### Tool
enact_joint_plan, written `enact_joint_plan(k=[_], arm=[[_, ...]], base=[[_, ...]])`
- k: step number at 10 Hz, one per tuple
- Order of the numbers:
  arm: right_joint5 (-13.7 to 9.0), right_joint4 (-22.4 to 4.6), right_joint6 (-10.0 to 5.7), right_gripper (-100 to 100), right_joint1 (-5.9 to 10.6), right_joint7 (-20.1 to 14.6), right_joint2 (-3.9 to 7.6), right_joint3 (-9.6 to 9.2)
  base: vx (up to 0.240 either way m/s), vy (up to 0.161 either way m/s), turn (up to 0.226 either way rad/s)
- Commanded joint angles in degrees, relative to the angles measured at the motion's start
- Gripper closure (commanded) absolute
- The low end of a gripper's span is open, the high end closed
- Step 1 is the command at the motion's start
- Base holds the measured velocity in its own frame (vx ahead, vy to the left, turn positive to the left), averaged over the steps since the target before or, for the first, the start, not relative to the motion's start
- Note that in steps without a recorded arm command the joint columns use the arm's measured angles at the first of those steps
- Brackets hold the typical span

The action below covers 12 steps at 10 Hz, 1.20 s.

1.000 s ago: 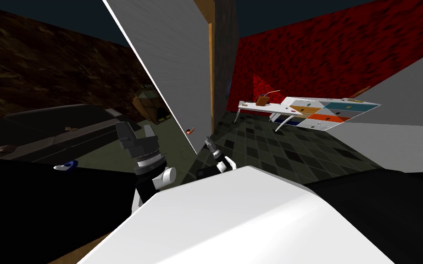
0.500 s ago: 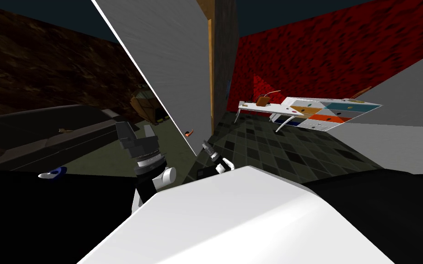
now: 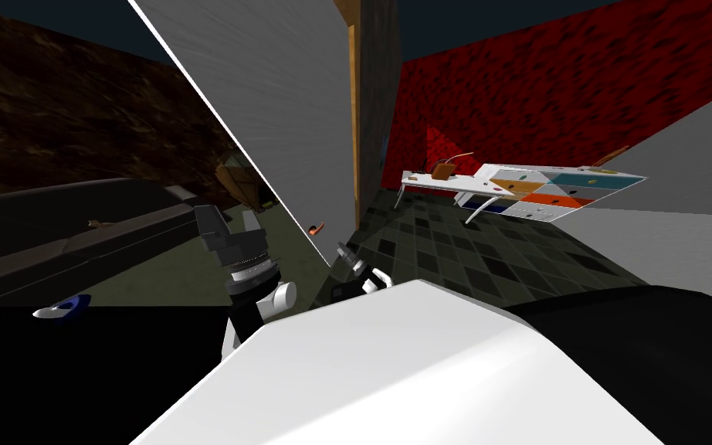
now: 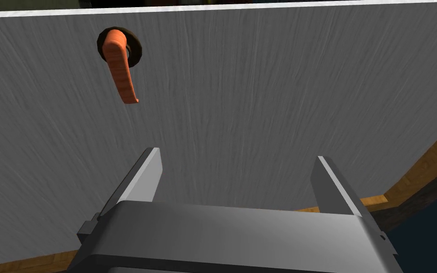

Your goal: Push the door open

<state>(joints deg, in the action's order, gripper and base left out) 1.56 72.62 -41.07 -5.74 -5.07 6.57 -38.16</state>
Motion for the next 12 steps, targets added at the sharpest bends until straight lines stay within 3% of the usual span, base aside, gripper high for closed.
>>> enact_joint_plan(k=[1,6,9,12], arm=[[0.0,-2.3,-0.16,-100,1.0,-0.2,-0.15,-1.31],[-0.2,-8.9,-0.82,-100,3.72,-0.9,-0.01,-5.63],[-0.3,-14.5,-1.37,-100,6.02,-1.6,0.06,-9.27],[-0.3,-17.5,-1.68,-100,7.28,-1.9,0.08,-11.27]], base=[[0.099,-0.012,-0.012],[0.12,-0.017,-0.013],[0.158,-0.03,-0.019],[0.146,-0.013,-0.009]])
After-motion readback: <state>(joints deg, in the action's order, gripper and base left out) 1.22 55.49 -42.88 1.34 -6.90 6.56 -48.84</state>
